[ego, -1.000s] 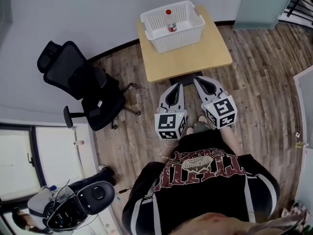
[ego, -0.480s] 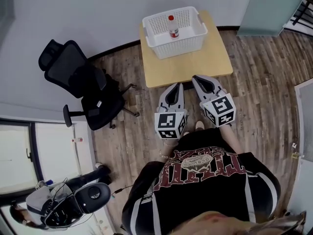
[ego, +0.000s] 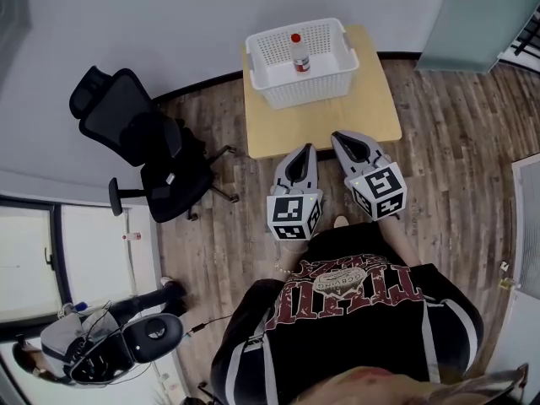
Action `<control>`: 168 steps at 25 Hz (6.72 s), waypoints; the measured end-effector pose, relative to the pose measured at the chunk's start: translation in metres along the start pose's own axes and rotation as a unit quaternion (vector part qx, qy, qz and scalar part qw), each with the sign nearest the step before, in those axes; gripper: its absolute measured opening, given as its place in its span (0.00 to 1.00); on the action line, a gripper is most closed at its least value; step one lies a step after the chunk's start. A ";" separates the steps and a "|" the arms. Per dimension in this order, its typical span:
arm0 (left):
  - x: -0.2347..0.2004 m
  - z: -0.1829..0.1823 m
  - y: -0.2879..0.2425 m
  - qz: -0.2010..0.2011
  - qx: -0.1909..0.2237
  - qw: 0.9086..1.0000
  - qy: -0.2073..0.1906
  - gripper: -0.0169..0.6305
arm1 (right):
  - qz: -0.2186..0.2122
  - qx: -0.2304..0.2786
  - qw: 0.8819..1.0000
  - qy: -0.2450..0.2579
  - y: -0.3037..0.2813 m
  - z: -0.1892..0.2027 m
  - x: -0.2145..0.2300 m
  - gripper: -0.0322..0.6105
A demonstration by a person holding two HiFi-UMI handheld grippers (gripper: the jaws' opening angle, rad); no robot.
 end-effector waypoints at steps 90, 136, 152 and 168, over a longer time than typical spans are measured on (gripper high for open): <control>-0.141 -0.012 -0.149 0.096 -0.014 0.995 -0.013 0.07 | 0.104 0.004 0.994 -0.024 -0.164 -0.029 0.062 0.08; -0.158 -0.030 -0.233 0.007 -0.039 0.999 0.005 0.07 | 0.023 -0.064 0.998 -0.003 -0.257 -0.050 0.152 0.08; -0.162 -0.026 -0.241 -0.001 -0.049 0.999 0.009 0.07 | 0.013 -0.100 0.995 0.009 -0.301 -0.040 0.169 0.08; -0.172 -0.018 -0.231 -0.029 -0.058 0.998 0.022 0.07 | 0.023 -0.128 0.991 0.027 -0.340 -0.033 0.186 0.08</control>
Point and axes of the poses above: the fingertips, and each gripper's own axes: y backward along the fingers, x to its right, z out of its underside, the point moved 7 cm from there along y, backward along the fingers, and after that the axes turned 8 degrees about -y, right-handed, at the moved point
